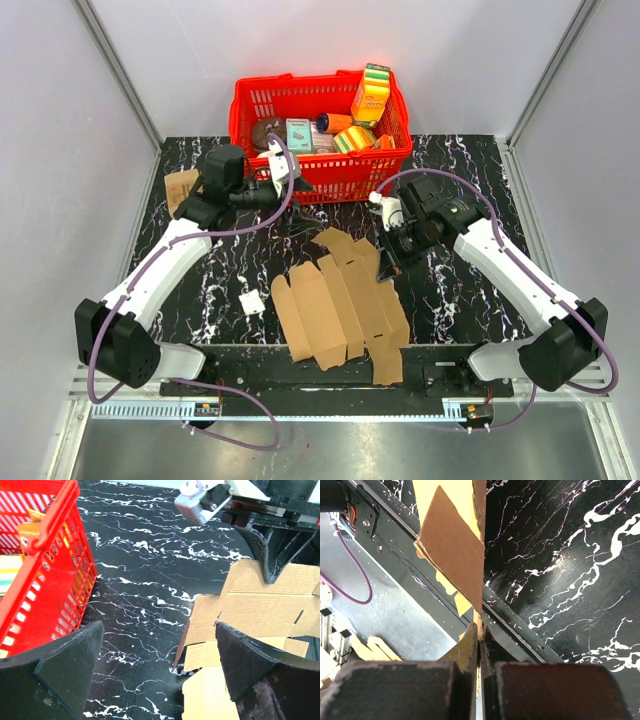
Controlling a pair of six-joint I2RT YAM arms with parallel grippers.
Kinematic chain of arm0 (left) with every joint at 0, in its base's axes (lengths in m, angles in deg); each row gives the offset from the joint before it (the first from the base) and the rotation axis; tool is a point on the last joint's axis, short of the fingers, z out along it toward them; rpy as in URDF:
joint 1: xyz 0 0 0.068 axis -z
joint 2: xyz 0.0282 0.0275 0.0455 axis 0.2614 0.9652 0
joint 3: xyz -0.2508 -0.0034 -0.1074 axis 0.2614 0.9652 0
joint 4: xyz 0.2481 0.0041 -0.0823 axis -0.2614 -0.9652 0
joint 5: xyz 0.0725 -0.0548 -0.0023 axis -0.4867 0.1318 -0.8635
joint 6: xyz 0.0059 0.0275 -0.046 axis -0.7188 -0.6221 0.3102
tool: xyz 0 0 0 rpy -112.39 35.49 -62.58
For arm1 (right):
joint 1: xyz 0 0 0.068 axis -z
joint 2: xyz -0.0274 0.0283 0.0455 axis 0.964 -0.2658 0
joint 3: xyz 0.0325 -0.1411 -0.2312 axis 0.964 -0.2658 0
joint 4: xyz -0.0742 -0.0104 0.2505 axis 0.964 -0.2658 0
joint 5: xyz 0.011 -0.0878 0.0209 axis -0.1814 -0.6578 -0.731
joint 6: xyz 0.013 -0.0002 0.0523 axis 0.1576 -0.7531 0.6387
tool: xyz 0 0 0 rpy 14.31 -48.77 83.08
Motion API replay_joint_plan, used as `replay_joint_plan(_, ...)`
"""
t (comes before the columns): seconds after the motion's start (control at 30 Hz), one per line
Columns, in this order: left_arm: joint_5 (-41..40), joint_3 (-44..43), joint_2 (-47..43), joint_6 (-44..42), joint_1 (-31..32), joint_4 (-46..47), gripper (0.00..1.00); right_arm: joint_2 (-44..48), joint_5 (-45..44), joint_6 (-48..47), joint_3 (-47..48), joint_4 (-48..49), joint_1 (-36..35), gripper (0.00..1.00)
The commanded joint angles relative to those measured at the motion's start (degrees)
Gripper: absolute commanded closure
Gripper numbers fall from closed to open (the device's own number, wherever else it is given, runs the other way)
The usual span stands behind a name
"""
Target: Fold the paper box
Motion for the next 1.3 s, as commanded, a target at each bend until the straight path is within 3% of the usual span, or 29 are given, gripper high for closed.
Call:
replay_joint_plan(0.0,4.20,-0.98,0.42,-5.11,0.74,-0.50,0.01,1.34,2.50,-1.32,1.22,-0.08,0.11,1.00)
replay_joint_plan(0.2,-1.33,2.54,0.68,-8.98,4.26,-0.06,0.01,0.72,3.04,-1.23,1.13,0.27,0.11,1.00)
replay_joint_plan(0.4,-1.16,3.51,1.82,-9.25,5.75,1.08,0.01,0.98,3.21,-1.32,0.95,0.45,0.11,1.00)
replay_joint_plan(0.53,-2.39,3.51,3.31,-9.42,6.98,1.08,0.06,1.07,3.74,-1.32,0.95,0.89,0.11,1.00)
replay_joint_plan(0.77,-1.52,1.93,5.51,-8.55,7.16,1.17,0.25,1.34,4.00,-1.15,1.30,0.89,0.20,1.00)
replay_joint_plan(0.93,-1.51,-1.49,8.15,-9.77,7.51,-3.30,0.45,1.51,3.92,-1.23,1.39,0.98,0.11,1.00)
replay_joint_plan(1.1,-2.31,-4.13,10.08,-9.86,8.22,-7.09,0.55,1.42,4.00,-1.23,1.48,1.15,0.20,1.00)
replay_joint_plan(1.27,-1.08,-5.98,11.40,-9.60,8.31,-9.46,0.79,1.60,3.56,-1.06,1.74,1.33,0.11,1.00)
